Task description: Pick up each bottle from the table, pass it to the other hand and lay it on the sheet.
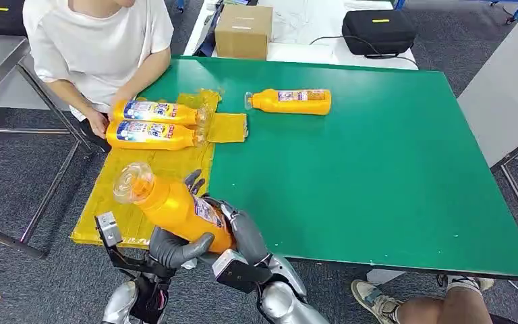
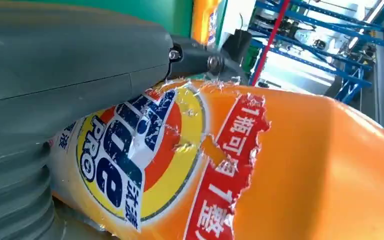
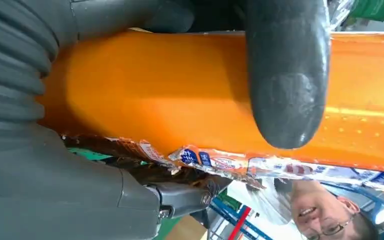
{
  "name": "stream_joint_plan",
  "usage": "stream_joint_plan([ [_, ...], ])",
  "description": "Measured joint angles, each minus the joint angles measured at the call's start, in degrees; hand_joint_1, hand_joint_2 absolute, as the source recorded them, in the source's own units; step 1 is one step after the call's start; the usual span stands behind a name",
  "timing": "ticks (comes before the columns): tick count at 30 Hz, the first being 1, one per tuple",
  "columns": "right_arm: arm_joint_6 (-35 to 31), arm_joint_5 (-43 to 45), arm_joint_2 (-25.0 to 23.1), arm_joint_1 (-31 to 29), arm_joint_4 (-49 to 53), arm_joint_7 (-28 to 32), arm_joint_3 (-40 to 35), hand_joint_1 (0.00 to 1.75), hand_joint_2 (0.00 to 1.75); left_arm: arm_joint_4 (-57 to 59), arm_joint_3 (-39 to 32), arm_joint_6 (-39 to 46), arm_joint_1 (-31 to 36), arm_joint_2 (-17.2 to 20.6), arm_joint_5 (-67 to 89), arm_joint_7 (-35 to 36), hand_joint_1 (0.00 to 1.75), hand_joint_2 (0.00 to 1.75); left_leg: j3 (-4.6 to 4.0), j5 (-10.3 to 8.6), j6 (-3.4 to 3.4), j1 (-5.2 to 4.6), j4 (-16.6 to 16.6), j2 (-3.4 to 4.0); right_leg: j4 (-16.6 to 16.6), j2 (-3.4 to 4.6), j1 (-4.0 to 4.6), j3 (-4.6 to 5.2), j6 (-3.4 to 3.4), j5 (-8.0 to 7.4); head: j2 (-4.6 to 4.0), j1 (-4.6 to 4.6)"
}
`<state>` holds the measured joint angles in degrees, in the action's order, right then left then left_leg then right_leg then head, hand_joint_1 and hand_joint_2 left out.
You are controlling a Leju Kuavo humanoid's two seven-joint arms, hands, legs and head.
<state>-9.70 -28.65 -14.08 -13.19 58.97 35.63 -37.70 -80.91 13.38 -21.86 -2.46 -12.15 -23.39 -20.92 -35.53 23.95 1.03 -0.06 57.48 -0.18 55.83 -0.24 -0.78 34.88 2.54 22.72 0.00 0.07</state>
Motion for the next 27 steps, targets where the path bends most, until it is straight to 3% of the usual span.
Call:
stream_joint_plan([
  [4, -0.04, -1.25, 0.00, -0.13, -0.96, -0.96, -0.59, 0.00, 1.75, -0.13, -0.35, -0.48, 0.00, 0.02, 0.13, -0.13, 1.75, 1.75, 0.00, 0.00, 0.00, 0.00, 0.00, 0.00, 0.00, 0.00, 0.00, 0.00, 0.00, 0.00, 0.00, 0.00],
  [5, -0.22, -1.44, 0.00, -0.14, -1.18, -1.18, -0.59, 0.00, 0.00, -0.26, -0.53, -0.53, 0.00, 0.02, 0.24, -0.13, 1.75, 1.75, 0.00, 0.00, 0.00, 0.00, 0.00, 0.00, 0.00, 0.00, 0.01, 0.00, 0.00, 0.00, 0.00, 0.00],
  [18, -6.65, -6.25, 0.26, -0.11, -2.27, -4.22, -0.96, 0.00, 0.00, -0.26, -2.03, 3.72, 0.05, 0.11, 5.73, 1.44, 1.75, 1.75, 0.00, 0.00, 0.00, 0.00, 0.00, 0.00, 0.00, 0.00, 0.00, 0.01, 0.00, 0.00, 0.00, 0.00],
  [27, -7.45, -6.51, 0.33, 0.13, -2.60, -4.57, -0.81, 0.00, 0.00, -0.26, -2.54, 6.84, 0.12, 0.65, 9.95, 0.48, 1.75, 1.75, 0.00, 0.00, 0.00, 0.01, 0.00, 0.01, 0.00, 0.00, 0.01, 0.02, 0.00, 0.00, 0.00, 0.00],
])
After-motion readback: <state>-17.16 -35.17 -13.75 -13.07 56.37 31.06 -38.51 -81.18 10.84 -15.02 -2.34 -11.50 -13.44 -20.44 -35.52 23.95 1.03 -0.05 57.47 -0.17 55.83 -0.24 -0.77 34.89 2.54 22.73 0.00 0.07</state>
